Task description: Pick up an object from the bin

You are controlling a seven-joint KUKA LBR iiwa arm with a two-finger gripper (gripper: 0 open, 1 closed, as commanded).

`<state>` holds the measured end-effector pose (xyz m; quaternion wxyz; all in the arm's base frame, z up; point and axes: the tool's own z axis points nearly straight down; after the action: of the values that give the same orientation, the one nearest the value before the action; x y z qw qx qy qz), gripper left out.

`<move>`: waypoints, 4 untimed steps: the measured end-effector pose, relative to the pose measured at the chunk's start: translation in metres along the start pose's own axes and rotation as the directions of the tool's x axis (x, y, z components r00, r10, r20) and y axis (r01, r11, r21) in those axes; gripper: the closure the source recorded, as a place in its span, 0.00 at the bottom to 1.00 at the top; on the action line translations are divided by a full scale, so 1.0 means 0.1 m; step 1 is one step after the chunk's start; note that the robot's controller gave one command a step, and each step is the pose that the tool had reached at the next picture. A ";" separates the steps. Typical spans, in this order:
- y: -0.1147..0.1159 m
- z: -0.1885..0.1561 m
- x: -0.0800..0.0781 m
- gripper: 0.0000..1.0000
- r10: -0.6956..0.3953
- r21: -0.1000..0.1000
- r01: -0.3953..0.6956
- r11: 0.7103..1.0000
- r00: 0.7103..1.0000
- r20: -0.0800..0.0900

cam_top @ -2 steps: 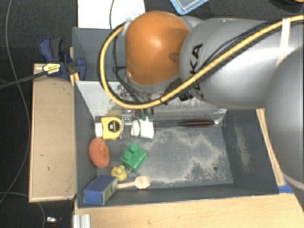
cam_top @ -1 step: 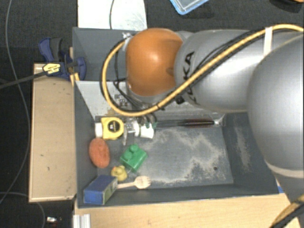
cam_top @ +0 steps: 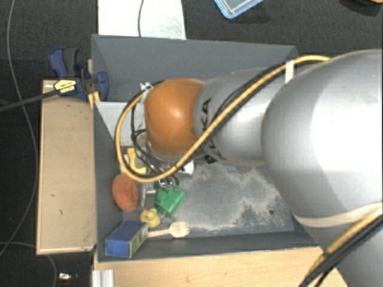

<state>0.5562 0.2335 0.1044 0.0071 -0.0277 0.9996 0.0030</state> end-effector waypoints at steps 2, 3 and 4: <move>-0.93 0.30 0.19 0.00 -0.147 -0.001 0.147 0.989 0.989 -0.005; -1.01 0.33 0.16 0.00 -0.139 -0.001 0.139 0.990 0.990 -0.005; -1.36 0.33 0.27 0.00 -0.157 0.001 0.157 0.988 0.988 -0.005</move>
Offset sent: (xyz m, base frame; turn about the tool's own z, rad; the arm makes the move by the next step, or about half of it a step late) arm -0.0103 -0.1007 -0.0344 -0.1431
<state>0.5370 0.0961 0.0705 0.0047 -0.1065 0.9943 0.0017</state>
